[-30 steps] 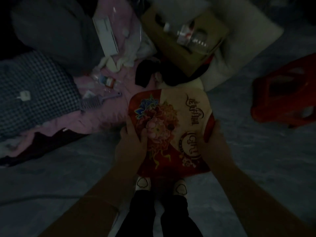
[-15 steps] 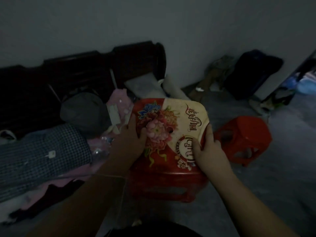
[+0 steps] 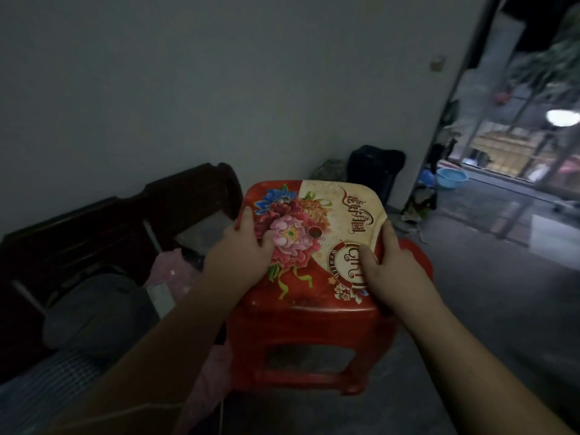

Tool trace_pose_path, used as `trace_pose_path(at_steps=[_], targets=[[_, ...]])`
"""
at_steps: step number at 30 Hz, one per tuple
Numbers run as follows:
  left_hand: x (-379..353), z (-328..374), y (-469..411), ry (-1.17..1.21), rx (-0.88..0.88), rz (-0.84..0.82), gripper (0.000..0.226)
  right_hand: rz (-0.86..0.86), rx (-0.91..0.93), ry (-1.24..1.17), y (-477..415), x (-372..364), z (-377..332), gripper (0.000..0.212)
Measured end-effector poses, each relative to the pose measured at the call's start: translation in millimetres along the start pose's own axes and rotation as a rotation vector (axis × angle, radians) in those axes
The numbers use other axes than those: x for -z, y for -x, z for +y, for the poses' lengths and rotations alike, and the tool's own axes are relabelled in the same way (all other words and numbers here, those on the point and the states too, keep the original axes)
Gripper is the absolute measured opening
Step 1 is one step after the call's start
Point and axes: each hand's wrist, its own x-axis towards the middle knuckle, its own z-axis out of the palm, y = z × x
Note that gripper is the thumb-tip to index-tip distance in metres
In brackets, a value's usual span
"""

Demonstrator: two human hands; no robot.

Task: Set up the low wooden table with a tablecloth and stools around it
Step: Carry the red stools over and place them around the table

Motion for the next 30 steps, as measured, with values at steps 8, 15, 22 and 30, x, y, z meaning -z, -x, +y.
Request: trace_pose_path(at_steps=[8,15,22,30], targets=[[-27,64,-9,-0.004,-0.27,-0.081,0.075,0.142,-0.207,-0.015,35,35,54,0.075],[-67,146,2,0.054,-0.397,-0.192,0.075,0.238,-0.331,0.013,46,82,119,0.076],[-114,260,9,0.048,-0.493,-0.229,0.072,0.311,-0.404,0.004,26,134,211,0.076],[-177,388,7,0.091,-0.49,-0.29,0.07,0.309,-0.48,0.04,-26,199,313,0.077]])
